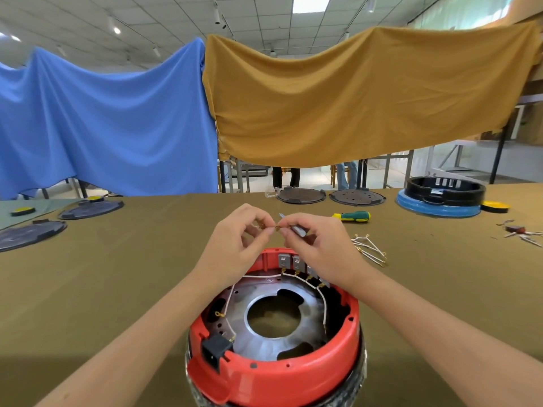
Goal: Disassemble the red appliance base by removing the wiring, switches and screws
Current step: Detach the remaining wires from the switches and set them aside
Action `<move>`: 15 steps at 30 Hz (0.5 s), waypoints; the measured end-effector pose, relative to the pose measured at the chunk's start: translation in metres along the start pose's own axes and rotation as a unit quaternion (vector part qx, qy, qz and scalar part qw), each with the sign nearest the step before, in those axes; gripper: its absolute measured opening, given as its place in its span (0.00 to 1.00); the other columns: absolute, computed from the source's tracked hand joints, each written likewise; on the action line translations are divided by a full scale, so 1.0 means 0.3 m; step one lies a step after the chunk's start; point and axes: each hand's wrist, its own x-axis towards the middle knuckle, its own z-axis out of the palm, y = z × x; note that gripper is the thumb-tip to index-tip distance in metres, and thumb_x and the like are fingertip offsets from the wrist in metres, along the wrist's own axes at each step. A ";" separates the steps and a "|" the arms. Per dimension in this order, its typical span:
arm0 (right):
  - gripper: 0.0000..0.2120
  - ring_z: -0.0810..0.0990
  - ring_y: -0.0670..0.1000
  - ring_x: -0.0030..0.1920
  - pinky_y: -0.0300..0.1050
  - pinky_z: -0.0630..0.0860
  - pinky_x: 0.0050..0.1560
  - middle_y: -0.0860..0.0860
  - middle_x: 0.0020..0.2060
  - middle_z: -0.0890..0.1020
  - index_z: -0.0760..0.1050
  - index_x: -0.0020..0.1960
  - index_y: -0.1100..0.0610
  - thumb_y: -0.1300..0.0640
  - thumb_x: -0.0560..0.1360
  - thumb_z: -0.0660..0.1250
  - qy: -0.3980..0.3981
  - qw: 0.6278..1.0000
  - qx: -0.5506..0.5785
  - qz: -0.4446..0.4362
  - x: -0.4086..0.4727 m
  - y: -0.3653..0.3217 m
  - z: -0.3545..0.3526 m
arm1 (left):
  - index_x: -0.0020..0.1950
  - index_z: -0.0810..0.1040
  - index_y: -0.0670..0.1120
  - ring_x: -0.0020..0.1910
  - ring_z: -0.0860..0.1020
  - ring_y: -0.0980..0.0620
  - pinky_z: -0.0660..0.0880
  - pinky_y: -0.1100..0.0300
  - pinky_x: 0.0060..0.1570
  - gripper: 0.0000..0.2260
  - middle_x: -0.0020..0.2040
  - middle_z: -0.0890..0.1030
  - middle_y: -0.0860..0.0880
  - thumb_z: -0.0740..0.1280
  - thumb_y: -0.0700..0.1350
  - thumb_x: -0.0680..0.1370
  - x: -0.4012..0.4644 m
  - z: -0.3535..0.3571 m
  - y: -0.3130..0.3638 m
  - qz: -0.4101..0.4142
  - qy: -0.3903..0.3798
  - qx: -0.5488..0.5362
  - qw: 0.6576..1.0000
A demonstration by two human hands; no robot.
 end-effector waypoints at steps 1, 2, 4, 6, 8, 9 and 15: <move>0.07 0.83 0.45 0.40 0.49 0.80 0.43 0.45 0.42 0.85 0.83 0.54 0.52 0.58 0.79 0.67 0.000 1.000 -0.005 -0.003 0.000 0.000 0.000 | 0.46 0.78 0.49 0.39 0.78 0.50 0.72 0.67 0.35 0.06 0.45 0.77 0.55 0.69 0.38 0.78 0.001 0.000 0.000 0.005 -0.002 0.007 1.000; 0.07 0.82 0.45 0.41 0.48 0.80 0.43 0.44 0.42 0.85 0.83 0.53 0.52 0.59 0.79 0.67 0.000 1.000 -0.011 -0.006 0.001 0.001 0.001 | 0.46 0.77 0.50 0.39 0.78 0.52 0.70 0.69 0.35 0.06 0.44 0.76 0.56 0.69 0.38 0.78 0.001 -0.001 0.000 0.009 -0.003 0.018 1.000; 0.06 0.82 0.44 0.41 0.47 0.79 0.44 0.44 0.42 0.84 0.83 0.53 0.53 0.59 0.79 0.67 -0.005 1.000 -0.026 -0.011 0.003 0.002 0.001 | 0.46 0.77 0.51 0.39 0.77 0.55 0.68 0.71 0.35 0.06 0.44 0.75 0.57 0.68 0.39 0.78 0.002 -0.002 0.000 0.018 -0.008 0.047 0.999; 0.06 0.82 0.44 0.40 0.48 0.79 0.43 0.45 0.41 0.84 0.83 0.53 0.55 0.60 0.79 0.67 -0.007 0.999 -0.032 -0.013 0.002 0.001 0.001 | 0.46 0.76 0.51 0.38 0.76 0.56 0.67 0.71 0.35 0.06 0.44 0.75 0.58 0.68 0.40 0.78 -0.001 -0.001 0.000 0.027 -0.012 0.069 0.997; 0.06 0.81 0.46 0.39 0.49 0.78 0.42 0.46 0.40 0.84 0.83 0.52 0.55 0.61 0.79 0.67 -0.006 0.999 -0.035 -0.014 0.002 -0.002 0.001 | 0.46 0.76 0.50 0.38 0.76 0.54 0.67 0.70 0.35 0.05 0.45 0.74 0.58 0.68 0.40 0.78 -0.003 0.000 0.000 0.041 -0.016 0.094 0.995; 0.06 0.80 0.47 0.38 0.49 0.78 0.41 0.47 0.40 0.84 0.83 0.52 0.56 0.61 0.79 0.67 -0.007 0.999 -0.034 -0.014 0.002 -0.004 0.000 | 0.46 0.76 0.50 0.38 0.76 0.54 0.67 0.69 0.35 0.05 0.45 0.74 0.58 0.67 0.40 0.78 -0.003 0.001 0.001 0.047 -0.017 0.105 0.993; 0.06 0.82 0.46 0.39 0.46 0.77 0.43 0.48 0.39 0.85 0.82 0.54 0.56 0.58 0.80 0.67 -0.039 0.998 -0.054 -0.024 0.003 -0.013 0.004 | 0.46 0.77 0.50 0.39 0.77 0.56 0.69 0.70 0.37 0.06 0.45 0.77 0.58 0.67 0.39 0.78 0.004 -0.001 0.001 0.027 0.003 0.080 0.996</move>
